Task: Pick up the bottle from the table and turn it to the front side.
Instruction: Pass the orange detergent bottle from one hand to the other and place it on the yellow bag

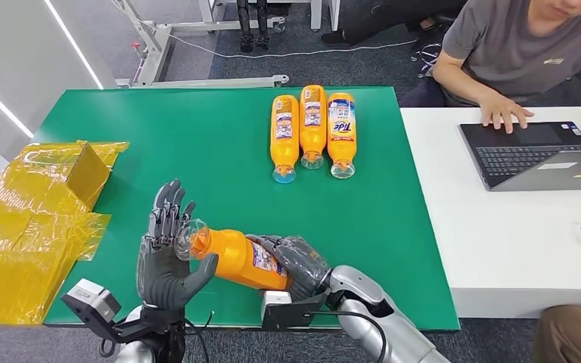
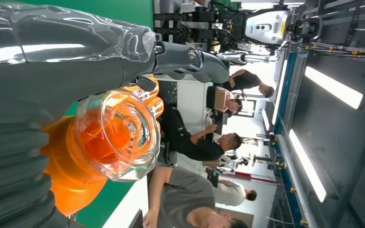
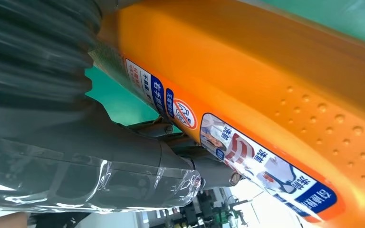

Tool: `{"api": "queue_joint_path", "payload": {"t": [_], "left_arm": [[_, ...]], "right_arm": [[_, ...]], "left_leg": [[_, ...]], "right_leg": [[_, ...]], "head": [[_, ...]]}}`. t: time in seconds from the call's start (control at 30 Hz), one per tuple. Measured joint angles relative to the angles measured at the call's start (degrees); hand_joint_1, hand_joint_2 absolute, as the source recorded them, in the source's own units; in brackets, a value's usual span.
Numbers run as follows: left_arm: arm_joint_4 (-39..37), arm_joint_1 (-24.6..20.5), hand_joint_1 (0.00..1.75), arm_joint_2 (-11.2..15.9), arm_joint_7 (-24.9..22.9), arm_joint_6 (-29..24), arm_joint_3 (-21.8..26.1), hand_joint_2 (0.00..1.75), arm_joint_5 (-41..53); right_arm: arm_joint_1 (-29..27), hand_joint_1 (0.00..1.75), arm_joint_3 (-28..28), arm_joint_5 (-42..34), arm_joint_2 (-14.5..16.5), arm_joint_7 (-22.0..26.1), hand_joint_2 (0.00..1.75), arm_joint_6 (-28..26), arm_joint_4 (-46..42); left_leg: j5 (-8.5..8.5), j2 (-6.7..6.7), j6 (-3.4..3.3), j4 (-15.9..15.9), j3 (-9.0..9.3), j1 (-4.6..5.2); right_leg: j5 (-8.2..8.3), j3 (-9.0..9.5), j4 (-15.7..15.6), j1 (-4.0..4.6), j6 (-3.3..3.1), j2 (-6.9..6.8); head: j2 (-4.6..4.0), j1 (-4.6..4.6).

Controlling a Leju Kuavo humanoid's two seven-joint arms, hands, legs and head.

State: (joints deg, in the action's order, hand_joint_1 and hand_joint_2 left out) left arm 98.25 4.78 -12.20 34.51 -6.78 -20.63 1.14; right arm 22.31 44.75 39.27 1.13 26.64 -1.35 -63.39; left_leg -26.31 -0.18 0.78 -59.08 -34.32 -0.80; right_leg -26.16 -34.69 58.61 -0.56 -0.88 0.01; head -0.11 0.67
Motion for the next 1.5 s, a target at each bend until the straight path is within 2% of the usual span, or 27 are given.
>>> {"api": "queue_joint_path", "payload": {"t": [0.33,0.5,0.8,0.93,1.5], "left_arm": [[0.0,-0.6,0.0,-0.7,-1.5,0.1,-0.1,1.75,1.0],[0.0,-0.9,0.0,-0.9,-1.6,-0.6,-0.2,1.75,0.9],[-0.1,-1.1,0.0,-0.8,-1.6,-1.5,-0.7,1.75,0.3],[-0.1,-1.1,1.73,-0.8,-1.4,-1.7,-0.9,1.75,0.3],[-0.1,-0.9,1.75,-0.2,-1.1,-0.2,-1.8,1.75,-0.9]], "right_arm": [[-2.8,1.75,-0.6,-0.9,-0.3,0.5,1.75,-4.0,-4.3],[-4.2,1.75,-1.5,-2.1,-0.3,2.3,1.75,-6.9,-7.7],[-4.5,1.75,-1.8,-2.8,-0.3,2.2,1.75,-6.3,-9.0],[-4.4,1.75,-1.7,-2.9,-0.3,2.1,1.75,-5.8,-8.6],[-4.8,1.75,-1.6,-2.9,-0.4,1.0,1.75,-6.7,-8.2]], "left_leg": [[0.0,0.01,0.0,0.0,0.0,0.0],[0.0,0.01,0.0,0.0,0.0,0.0],[0.0,0.02,0.0,0.0,0.0,0.0],[0.0,0.02,0.0,0.0,-0.01,0.0],[0.0,0.01,0.0,0.0,-0.01,0.0]], "right_leg": [[0.0,-0.01,0.0,0.0,0.0,0.0],[0.0,-0.01,0.0,0.0,0.0,0.01],[0.0,-0.01,0.0,0.0,0.0,0.01],[0.0,-0.01,0.0,0.0,0.0,0.01],[0.0,-0.01,0.0,0.0,0.0,0.0]], "head": [[0.0,0.0],[0.0,-0.01],[0.0,0.01],[0.0,0.0],[0.0,0.0]]}}
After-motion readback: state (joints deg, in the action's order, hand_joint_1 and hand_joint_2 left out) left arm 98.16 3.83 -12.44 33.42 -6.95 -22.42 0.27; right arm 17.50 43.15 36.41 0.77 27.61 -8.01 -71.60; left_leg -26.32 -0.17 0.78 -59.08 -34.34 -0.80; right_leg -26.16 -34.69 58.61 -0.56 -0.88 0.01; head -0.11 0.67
